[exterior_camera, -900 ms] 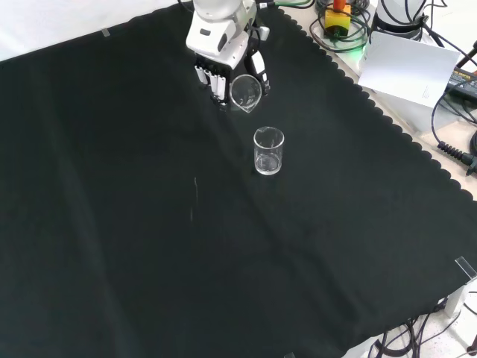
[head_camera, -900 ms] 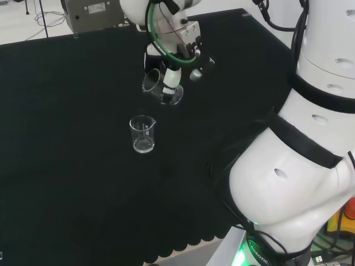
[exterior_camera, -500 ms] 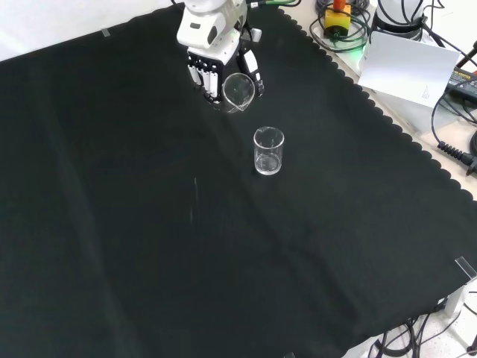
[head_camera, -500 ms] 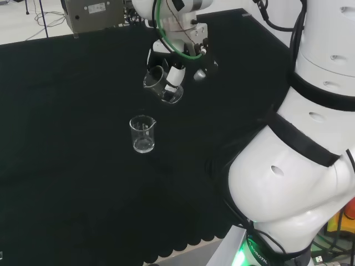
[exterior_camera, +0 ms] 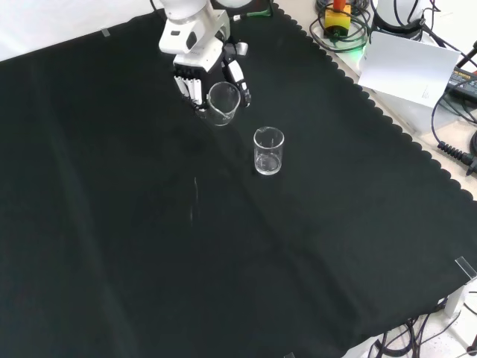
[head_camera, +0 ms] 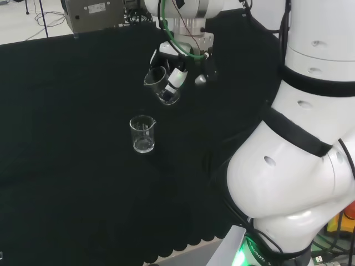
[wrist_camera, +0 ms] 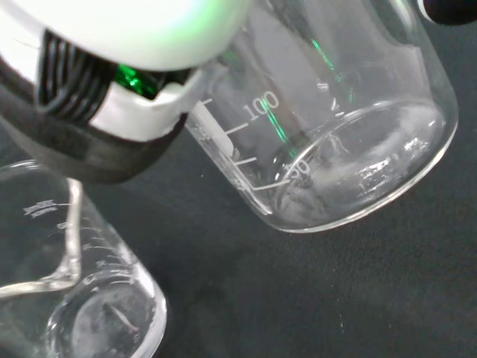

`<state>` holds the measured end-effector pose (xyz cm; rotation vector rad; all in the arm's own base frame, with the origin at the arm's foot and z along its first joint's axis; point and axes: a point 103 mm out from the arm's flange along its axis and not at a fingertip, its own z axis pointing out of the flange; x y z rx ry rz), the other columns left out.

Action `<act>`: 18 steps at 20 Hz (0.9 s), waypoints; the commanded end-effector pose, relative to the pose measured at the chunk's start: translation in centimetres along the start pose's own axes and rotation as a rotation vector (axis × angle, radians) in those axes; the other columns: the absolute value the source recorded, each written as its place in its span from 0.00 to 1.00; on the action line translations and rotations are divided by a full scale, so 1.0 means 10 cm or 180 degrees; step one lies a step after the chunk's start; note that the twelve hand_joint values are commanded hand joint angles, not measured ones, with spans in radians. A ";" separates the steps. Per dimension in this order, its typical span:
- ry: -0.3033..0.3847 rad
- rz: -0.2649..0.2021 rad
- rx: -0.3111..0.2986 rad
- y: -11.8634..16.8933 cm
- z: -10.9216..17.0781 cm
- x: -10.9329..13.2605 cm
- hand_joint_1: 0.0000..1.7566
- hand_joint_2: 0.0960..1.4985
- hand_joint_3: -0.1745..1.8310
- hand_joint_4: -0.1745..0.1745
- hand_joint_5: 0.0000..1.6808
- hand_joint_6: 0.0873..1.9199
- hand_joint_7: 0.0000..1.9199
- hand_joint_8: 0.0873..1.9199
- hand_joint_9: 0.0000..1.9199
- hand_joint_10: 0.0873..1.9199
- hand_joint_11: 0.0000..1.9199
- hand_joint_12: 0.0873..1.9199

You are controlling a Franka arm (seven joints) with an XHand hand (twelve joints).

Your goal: Place the beaker back on the table.

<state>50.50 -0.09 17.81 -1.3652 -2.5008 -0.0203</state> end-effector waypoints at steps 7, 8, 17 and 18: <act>0.0485 -0.0108 -0.0530 0.53 0.35 -0.34 0.74 0.40 0.43 0.00 0.73 0.36 0.67 0.34 0.92 0.00 0.75 0.25; 0.0503 -0.0116 -0.0544 0.56 0.37 -0.35 0.74 0.40 0.43 0.00 0.73 0.36 0.67 0.34 0.92 0.00 0.75 0.25; 0.0587 -0.0132 -0.0655 0.72 0.54 -0.41 0.74 0.41 0.41 0.00 0.73 0.35 0.67 0.33 0.91 0.00 0.75 0.26; 0.0587 -0.0129 -0.0648 0.74 0.56 -0.42 0.74 0.41 0.40 0.00 0.73 0.35 0.67 0.33 0.91 0.00 0.75 0.26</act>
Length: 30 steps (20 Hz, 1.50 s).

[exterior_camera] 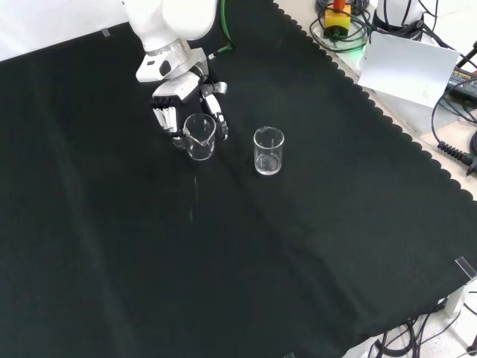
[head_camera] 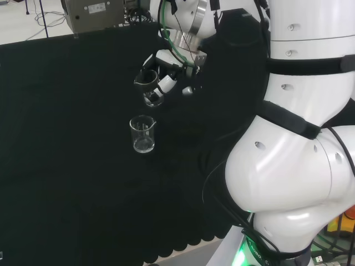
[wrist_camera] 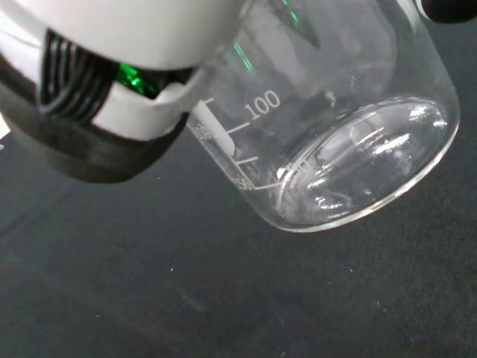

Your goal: Place the beaker back on the table.

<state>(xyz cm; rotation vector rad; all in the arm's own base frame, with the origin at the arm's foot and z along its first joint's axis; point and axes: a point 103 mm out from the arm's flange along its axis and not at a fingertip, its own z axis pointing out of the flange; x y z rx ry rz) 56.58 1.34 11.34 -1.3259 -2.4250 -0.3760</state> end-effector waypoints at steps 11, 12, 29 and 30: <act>0.0288 0.0088 -0.0060 0.13 0.19 -0.26 0.74 0.43 0.39 0.00 0.73 0.34 0.67 0.32 0.90 0.00 0.74 0.26; 0.0323 0.0103 -0.0073 0.13 0.20 -0.27 0.74 0.43 0.38 0.00 0.73 0.34 0.67 0.32 0.90 0.00 0.73 0.26; 0.0235 0.0126 -0.0159 0.12 0.31 -0.38 0.74 0.46 0.35 0.00 0.72 0.34 0.66 0.32 0.87 0.00 0.72 0.28; 0.0225 0.0124 -0.0145 0.12 0.32 -0.38 0.74 0.46 0.35 0.00 0.72 0.34 0.66 0.32 0.87 0.00 0.71 0.28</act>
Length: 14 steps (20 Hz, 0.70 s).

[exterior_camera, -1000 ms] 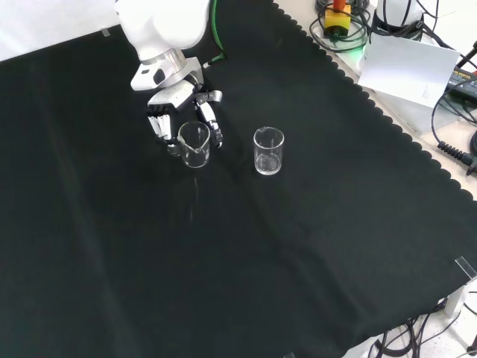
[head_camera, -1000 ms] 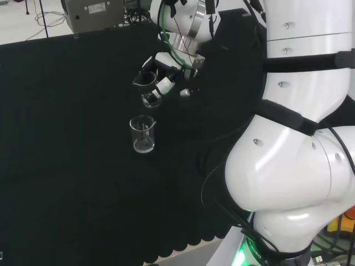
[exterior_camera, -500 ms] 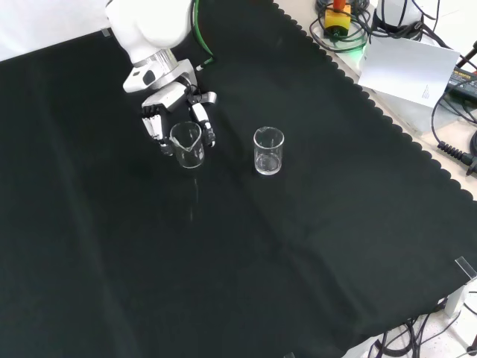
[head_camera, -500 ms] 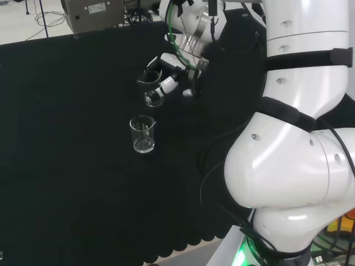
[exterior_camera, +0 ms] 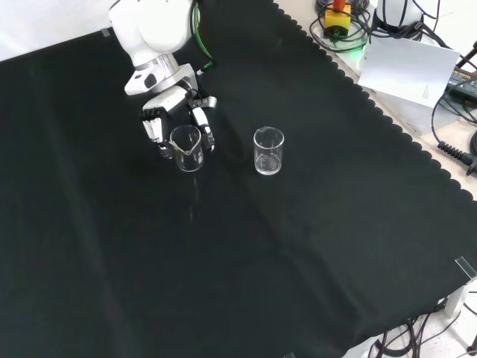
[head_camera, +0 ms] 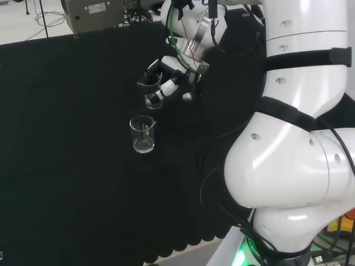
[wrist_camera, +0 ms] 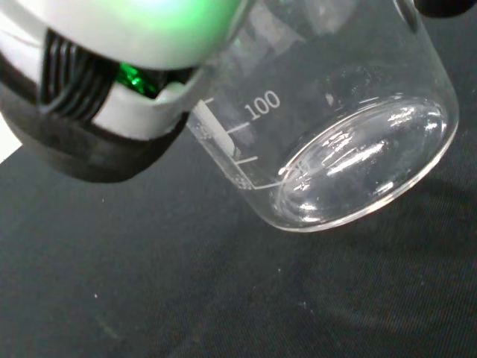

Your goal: Place the beaker back on the table.

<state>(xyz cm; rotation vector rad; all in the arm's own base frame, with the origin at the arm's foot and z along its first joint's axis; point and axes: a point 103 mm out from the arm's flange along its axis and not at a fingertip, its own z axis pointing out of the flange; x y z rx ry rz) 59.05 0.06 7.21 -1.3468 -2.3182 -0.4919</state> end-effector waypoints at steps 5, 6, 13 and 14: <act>-0.0440 0.0308 0.0102 0.07 0.14 0.03 0.74 0.46 0.34 0.00 0.72 0.34 0.66 0.32 0.87 0.00 0.71 0.28; -0.0396 0.0307 0.0085 0.09 0.16 0.04 0.74 0.46 0.34 0.00 0.72 0.34 0.66 0.32 0.87 0.00 0.71 0.28; -0.0123 0.0147 0.0050 0.00 0.12 -0.07 0.74 0.47 0.34 0.00 0.72 0.34 0.66 0.32 0.87 0.00 0.71 0.28; -0.0116 0.0132 0.0057 -0.01 0.10 -0.09 0.74 0.48 0.33 0.00 0.71 0.34 0.66 0.32 0.87 0.00 0.71 0.29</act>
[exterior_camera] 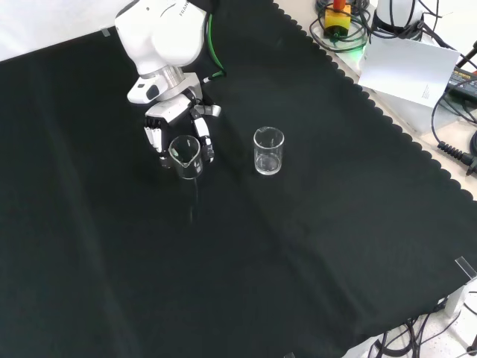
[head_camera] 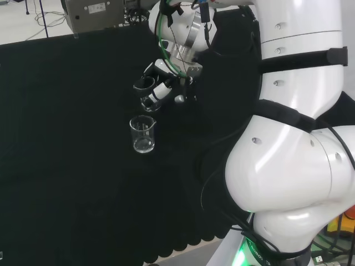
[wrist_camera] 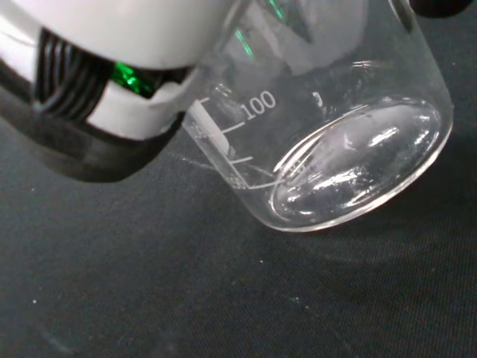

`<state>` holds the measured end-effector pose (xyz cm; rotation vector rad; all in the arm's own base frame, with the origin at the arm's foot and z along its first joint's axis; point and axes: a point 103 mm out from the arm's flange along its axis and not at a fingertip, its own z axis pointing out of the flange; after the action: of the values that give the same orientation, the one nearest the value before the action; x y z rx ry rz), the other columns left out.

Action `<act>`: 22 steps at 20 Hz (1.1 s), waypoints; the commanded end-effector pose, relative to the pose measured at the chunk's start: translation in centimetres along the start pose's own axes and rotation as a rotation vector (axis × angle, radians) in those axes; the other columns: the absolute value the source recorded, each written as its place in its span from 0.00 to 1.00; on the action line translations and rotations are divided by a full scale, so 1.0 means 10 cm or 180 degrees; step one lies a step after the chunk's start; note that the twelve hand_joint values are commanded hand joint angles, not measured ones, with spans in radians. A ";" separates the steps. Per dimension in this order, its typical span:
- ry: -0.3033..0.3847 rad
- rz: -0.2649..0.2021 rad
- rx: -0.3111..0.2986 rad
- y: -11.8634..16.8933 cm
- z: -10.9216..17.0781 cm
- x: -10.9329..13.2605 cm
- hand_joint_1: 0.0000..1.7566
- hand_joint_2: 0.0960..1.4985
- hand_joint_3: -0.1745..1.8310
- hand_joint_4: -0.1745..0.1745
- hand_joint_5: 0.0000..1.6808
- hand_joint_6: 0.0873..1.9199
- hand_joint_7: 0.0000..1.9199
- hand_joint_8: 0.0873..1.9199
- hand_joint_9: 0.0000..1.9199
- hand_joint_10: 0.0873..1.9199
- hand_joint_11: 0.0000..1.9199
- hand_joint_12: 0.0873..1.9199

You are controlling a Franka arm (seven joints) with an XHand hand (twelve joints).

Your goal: Place the beaker back on the table.

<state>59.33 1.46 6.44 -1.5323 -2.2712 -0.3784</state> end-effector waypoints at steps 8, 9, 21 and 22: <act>0.0170 -0.0375 0.0160 -0.12 -0.03 -0.19 0.64 0.65 0.13 0.61 0.65 0.40 0.59 0.32 0.75 0.00 0.58 0.41; 0.0160 -0.0374 0.0172 -0.13 -0.04 -0.19 0.63 0.63 0.12 0.65 0.61 0.40 0.56 0.31 0.73 0.00 0.54 0.45; 0.0056 -0.0168 0.0549 -0.21 -0.09 -0.19 0.55 0.33 0.41 0.44 0.37 0.41 0.37 0.35 0.55 0.00 0.26 0.65; 0.0041 -0.0138 0.0624 -0.21 -0.09 -0.18 0.55 0.33 0.41 0.43 0.36 0.41 0.35 0.35 0.54 0.00 0.26 0.65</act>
<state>58.39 -1.15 6.24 -1.3745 -2.2831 -0.2826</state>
